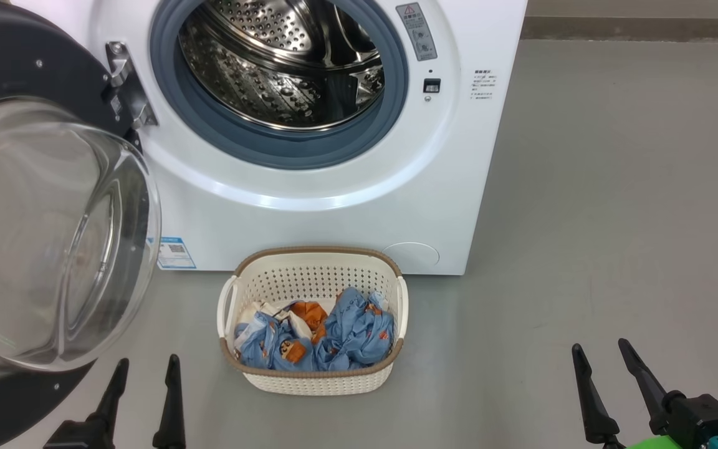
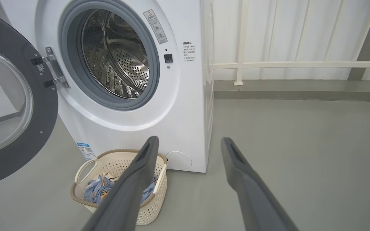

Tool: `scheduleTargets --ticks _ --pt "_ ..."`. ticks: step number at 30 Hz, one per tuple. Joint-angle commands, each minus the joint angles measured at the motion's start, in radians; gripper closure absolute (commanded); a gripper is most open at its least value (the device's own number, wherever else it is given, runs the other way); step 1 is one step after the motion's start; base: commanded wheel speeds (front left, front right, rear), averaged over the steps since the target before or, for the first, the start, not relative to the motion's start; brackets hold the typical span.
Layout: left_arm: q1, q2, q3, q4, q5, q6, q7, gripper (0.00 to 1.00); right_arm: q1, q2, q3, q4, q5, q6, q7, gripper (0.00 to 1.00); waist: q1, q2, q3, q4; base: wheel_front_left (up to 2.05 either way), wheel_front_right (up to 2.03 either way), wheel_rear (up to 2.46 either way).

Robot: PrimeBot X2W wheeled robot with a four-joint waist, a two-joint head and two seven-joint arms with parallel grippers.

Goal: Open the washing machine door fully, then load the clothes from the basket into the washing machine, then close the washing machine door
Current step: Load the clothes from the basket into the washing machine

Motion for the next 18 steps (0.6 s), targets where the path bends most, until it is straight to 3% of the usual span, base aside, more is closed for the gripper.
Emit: scheduleTargets --ticks 1,18 --pt "-0.020 0.013 0.032 -0.021 0.006 -0.002 -0.006 0.00 -0.011 -0.007 0.021 -0.020 0.007 0.002 -0.012 0.00 0.0000 -0.0001 0.001 0.001 0.00 0.00 0.00" --pt "-0.026 0.015 0.030 -0.005 -0.006 -0.002 -0.006 0.00 -0.016 -0.007 0.033 -0.008 0.023 0.002 -0.012 0.00 0.0000 -0.0001 0.004 0.002 0.13 -0.13 0.00"
